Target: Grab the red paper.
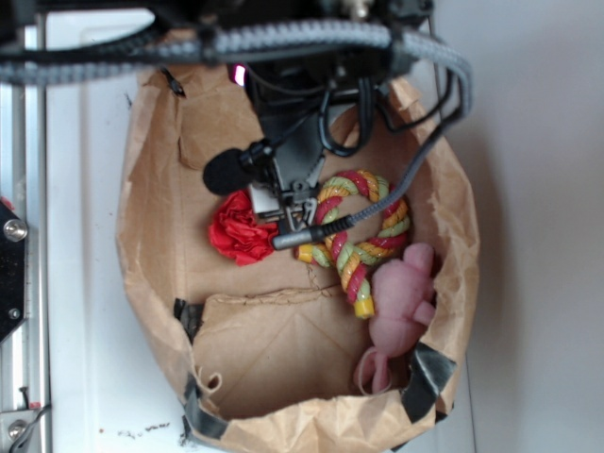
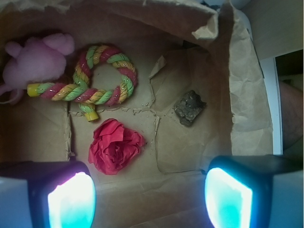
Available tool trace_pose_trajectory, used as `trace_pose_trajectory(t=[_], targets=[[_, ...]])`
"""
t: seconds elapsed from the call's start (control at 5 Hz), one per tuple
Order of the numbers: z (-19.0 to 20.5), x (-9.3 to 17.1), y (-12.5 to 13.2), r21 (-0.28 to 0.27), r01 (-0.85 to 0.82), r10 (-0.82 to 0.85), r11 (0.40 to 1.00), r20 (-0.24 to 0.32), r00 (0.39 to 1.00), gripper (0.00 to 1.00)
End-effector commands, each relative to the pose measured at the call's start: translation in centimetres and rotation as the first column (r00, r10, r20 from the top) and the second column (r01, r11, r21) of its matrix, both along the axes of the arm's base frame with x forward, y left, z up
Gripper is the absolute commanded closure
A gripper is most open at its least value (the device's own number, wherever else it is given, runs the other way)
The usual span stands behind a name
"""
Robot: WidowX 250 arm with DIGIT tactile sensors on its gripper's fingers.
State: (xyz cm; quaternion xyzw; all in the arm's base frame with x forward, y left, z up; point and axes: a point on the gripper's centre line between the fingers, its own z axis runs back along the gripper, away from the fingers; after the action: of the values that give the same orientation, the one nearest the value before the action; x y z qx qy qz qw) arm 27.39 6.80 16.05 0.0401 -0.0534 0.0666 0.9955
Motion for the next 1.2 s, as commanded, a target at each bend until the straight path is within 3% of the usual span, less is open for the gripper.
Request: trace_pose_trajectory(t=[0.0,0.4,0.8,1.0], targets=[[-0.6,-0.7,-2.0,0.067,0.049,-0.054,0.997,0.064,0.996,0.00],[-3.5,0.0,-3.6,0.111,0.123,-0.130,0.986,0.057,0.990,0.00],[-5.2,0.7,-1.5,0.056,0.038,-0.042,0.998,0.068,0.997,0.00],[-5.9,0.7,-1.8,0.041,0.033,-0.035,0.999,0.067,0.997,0.00]])
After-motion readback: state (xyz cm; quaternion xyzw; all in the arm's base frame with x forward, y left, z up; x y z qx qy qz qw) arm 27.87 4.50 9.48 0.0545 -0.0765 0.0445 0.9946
